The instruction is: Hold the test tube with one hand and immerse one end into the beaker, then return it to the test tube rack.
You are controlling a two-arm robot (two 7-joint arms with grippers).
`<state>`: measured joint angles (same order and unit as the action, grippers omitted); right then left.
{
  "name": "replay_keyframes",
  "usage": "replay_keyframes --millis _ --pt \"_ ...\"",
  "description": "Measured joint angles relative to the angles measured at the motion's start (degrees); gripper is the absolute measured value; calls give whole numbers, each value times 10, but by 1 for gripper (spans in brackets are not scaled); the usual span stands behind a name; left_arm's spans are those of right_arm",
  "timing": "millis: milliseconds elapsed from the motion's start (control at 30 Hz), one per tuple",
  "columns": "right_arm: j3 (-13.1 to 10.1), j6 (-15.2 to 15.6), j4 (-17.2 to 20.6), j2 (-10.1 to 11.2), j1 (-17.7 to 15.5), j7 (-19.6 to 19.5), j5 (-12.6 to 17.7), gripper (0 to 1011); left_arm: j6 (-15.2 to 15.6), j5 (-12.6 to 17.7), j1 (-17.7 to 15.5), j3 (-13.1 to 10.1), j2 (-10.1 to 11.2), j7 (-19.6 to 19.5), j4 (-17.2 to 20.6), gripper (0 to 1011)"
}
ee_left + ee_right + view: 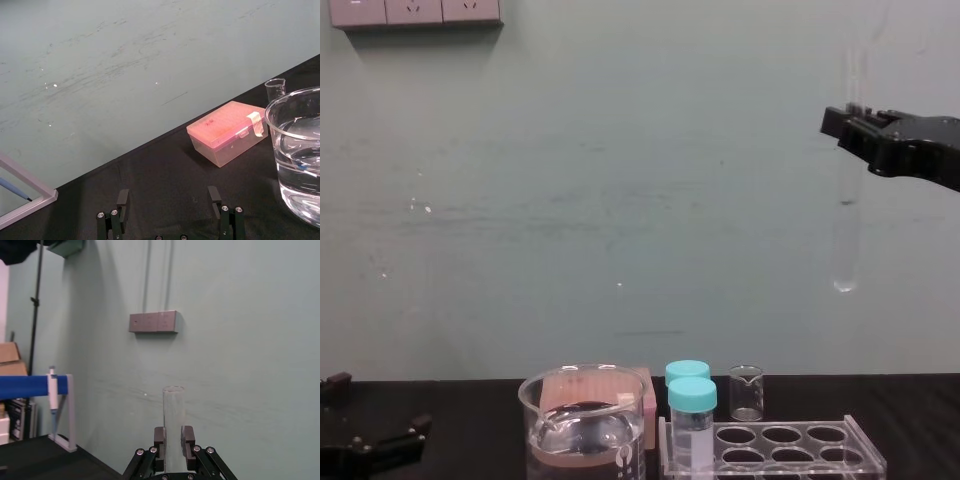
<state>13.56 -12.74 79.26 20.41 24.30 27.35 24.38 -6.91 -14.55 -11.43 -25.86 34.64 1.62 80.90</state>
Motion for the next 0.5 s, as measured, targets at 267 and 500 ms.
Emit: replay_keyframes --millis 267,500 --pt "-5 6 -12 -2 3 -15 -10 227 0 0 0 0 0 0 0 1000" --pt "-6 9 -17 -5 2 -17 -15 228 0 0 0 0 0 0 0 1000"
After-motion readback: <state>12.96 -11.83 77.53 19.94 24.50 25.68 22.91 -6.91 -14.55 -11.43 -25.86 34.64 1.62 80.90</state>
